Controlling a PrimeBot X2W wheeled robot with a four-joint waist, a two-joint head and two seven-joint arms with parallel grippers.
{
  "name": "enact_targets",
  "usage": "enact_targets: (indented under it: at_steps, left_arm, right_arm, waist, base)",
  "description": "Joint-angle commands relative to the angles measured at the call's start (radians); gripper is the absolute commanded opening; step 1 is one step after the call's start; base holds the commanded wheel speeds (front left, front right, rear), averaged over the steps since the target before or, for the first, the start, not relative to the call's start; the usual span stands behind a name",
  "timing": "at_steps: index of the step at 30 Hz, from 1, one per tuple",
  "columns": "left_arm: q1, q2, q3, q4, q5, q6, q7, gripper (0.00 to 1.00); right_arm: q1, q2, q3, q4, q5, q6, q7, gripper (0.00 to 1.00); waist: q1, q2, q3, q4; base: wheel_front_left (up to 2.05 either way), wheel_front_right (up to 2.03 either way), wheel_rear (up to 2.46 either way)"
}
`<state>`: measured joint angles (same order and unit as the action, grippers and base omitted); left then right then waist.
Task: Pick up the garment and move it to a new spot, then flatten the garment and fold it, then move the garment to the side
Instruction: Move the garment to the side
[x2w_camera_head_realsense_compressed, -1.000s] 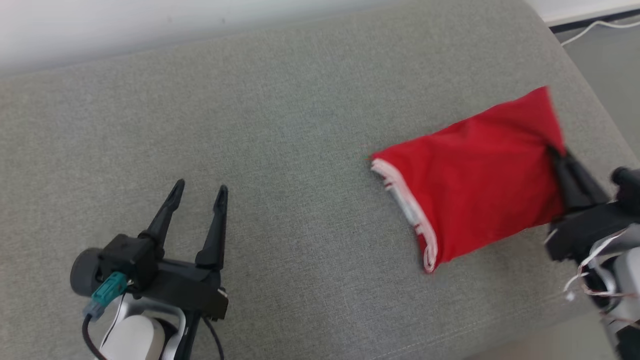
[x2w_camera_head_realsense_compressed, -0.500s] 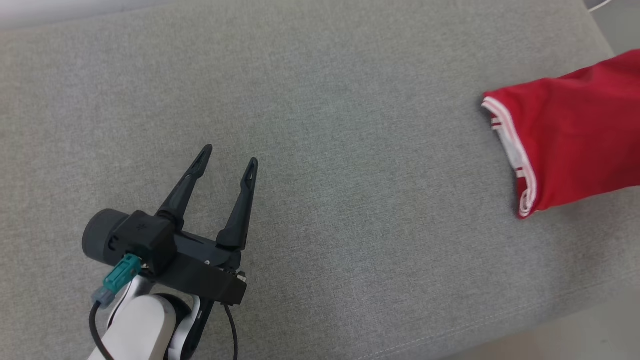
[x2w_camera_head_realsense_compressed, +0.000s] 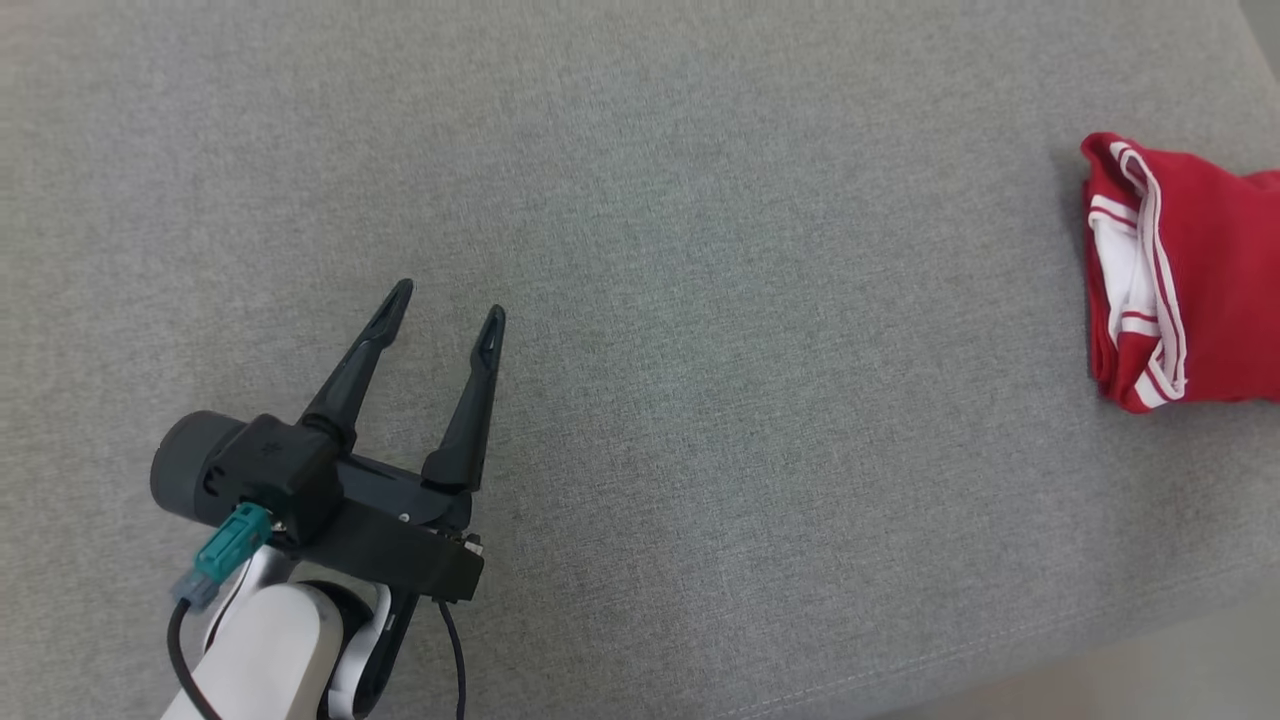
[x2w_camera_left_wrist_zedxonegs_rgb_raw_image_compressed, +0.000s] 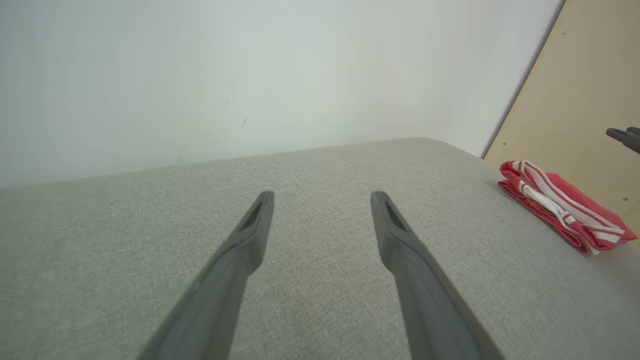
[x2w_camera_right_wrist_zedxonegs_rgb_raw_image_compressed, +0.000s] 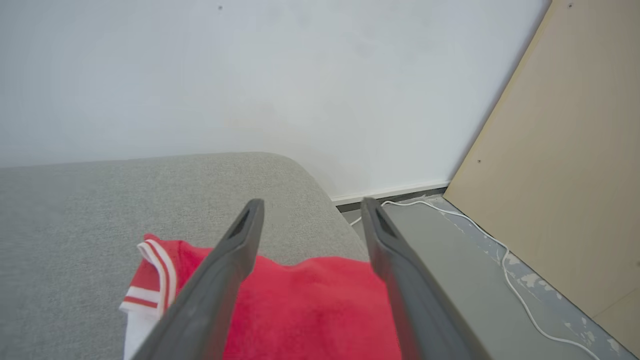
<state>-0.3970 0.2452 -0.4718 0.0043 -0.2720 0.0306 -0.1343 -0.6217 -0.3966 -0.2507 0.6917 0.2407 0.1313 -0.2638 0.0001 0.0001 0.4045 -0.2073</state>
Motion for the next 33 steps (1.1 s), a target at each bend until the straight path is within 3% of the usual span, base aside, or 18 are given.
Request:
enact_targets:
  at_steps: [1, 10, 15, 24, 33]
  left_arm:
    - [0.004, 0.004, 0.005, 0.004, -0.004, 0.003, -0.009, 1.00]
    - [0.051, -0.002, 0.040, 0.053, -0.038, 0.042, -0.056, 1.00]
    - [0.088, -0.001, 0.075, 0.068, -0.053, 0.067, -0.090, 1.00]
    - [0.163, 0.010, 0.115, 0.097, -0.064, 0.083, -0.122, 1.00]
    - [0.255, -0.001, 0.134, 0.117, -0.074, 0.073, -0.131, 1.00]
  right_arm:
    - [0.021, 0.019, -0.006, -0.036, -0.012, -0.001, -0.001, 1.00]
    - [0.208, 0.183, 0.042, -0.367, -0.002, -0.001, -0.002, 1.00]
    - [0.307, 0.255, 0.100, -0.492, -0.010, -0.001, -0.002, 1.00]
    - [0.455, 0.314, 0.149, -0.570, -0.034, -0.001, 0.012, 1.00]
    - [0.590, 0.340, 0.135, -0.619, -0.067, -0.001, 0.060, 1.00]
  waist:
    - [-0.0001, -0.0001, -0.014, 0.005]
    - [-0.0001, -0.0001, -0.091, 0.075]
    - [-0.0001, -0.0001, -0.136, 0.127]
    - [-0.0001, -0.0001, -0.233, 0.213]
    - [-0.0001, -0.0001, -0.338, 0.236]
  base:
    - [0.00, 0.00, 0.00]
    - [0.00, 0.00, 0.00]
    - [0.00, 0.00, 0.00]
    - [0.00, 0.00, 0.00]
    - [0.00, 0.00, 0.00]
